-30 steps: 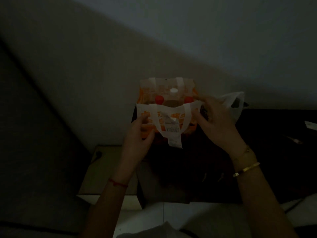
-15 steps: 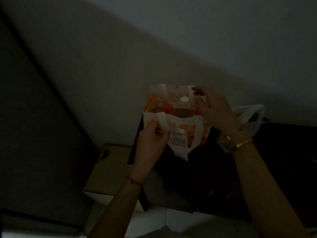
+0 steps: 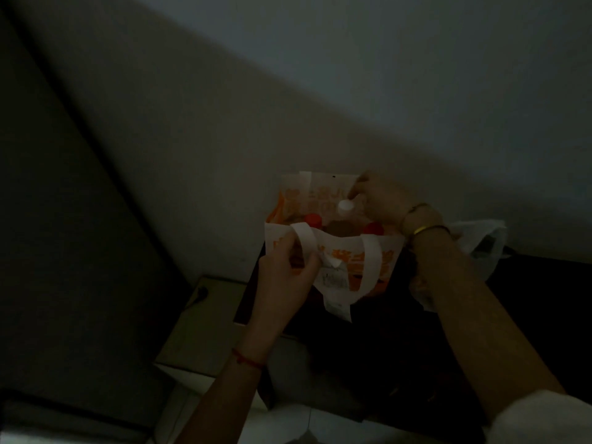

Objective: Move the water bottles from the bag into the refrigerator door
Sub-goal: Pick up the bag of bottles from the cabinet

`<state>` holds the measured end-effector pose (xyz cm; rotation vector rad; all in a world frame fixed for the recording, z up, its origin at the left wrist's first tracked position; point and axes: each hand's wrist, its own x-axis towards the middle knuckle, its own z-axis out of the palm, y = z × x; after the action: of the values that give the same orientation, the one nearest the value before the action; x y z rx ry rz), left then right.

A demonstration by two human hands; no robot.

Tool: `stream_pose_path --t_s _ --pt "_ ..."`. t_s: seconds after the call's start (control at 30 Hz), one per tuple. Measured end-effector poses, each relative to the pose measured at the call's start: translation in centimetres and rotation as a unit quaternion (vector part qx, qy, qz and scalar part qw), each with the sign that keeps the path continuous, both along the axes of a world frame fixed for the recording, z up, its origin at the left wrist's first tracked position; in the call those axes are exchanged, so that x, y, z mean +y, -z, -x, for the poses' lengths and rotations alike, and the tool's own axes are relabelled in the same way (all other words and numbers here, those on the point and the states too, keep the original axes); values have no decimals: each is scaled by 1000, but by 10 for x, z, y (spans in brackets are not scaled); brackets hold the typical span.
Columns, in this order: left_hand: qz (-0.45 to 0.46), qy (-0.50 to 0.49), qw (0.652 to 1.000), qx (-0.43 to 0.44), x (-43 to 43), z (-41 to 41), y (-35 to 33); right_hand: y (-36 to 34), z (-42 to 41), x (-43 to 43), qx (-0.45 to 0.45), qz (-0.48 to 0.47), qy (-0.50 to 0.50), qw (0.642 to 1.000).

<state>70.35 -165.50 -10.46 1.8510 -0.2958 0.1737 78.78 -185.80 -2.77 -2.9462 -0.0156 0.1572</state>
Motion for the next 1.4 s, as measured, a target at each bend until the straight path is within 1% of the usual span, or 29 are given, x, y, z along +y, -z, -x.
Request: stream_pose_path --t_s 0.07,0.17,0.27,0.37,0.5,0.6,0.67,0.7,0.77,0.83,0.9,0.97,1.03,1.1,1.17,1.23,1.27,1.3,1.33,1.4 --pt "9 1 1000 6 -1 1 -4 -1 -2 -2 2 33 1 999" --pt "32 -2 999 16 -3 1 -8 -1 -4 -5 -3 124 -1 992" --pt "41 -13 999 21 -5 0 -11 -2 -3 -5 0 136 -15 991" --pt "60 -8 997 36 -6 1 -14 -5 0 -2 15 125 -22 992" --pt "79 -8 996 39 -7 6 -18 -1 0 -1 2 60 -38 997" --pt "74 -11 997 28 -6 6 -17 4 -3 0 -20 -48 -22 998" --pt "79 -12 996 29 -5 6 -16 8 -8 -1 -104 -120 0 987" --pt "87 -14 996 34 -5 6 -17 11 -10 -3 -163 -135 10 977" --pt "114 -12 992 48 -6 6 -21 10 -11 -3 -252 -133 46 957" --pt "141 -12 989 51 -9 4 -27 7 -12 -3 -302 -135 83 940" --pt "156 -25 986 44 -11 3 -34 4 -10 -3 -320 -192 98 923" --pt "167 -21 985 42 -13 1 -41 0 -7 -1 -335 -239 80 908" --pt "192 -5 980 53 -14 0 -49 -13 2 6 -328 -267 68 904" --pt "223 6 973 67 -15 -2 -59 -30 11 14 -295 -321 46 899" --pt "237 19 969 61 -14 -6 -66 -45 21 19 -219 -329 1 918" --pt "213 33 976 39 -13 -7 -74 -57 32 25 -143 -290 -38 945" --pt "200 37 979 32 -13 -6 -79 -61 37 29 -127 -280 -45 950" --pt "191 37 980 30 -14 -5 -84 -67 42 32 -121 -287 -42 949" --pt "188 37 981 29 -15 -3 -88 -72 46 35 -111 -313 -41 942" --pt "191 52 980 18 -16 -2 -96 -82 55 40 -97 -409 -51 906"
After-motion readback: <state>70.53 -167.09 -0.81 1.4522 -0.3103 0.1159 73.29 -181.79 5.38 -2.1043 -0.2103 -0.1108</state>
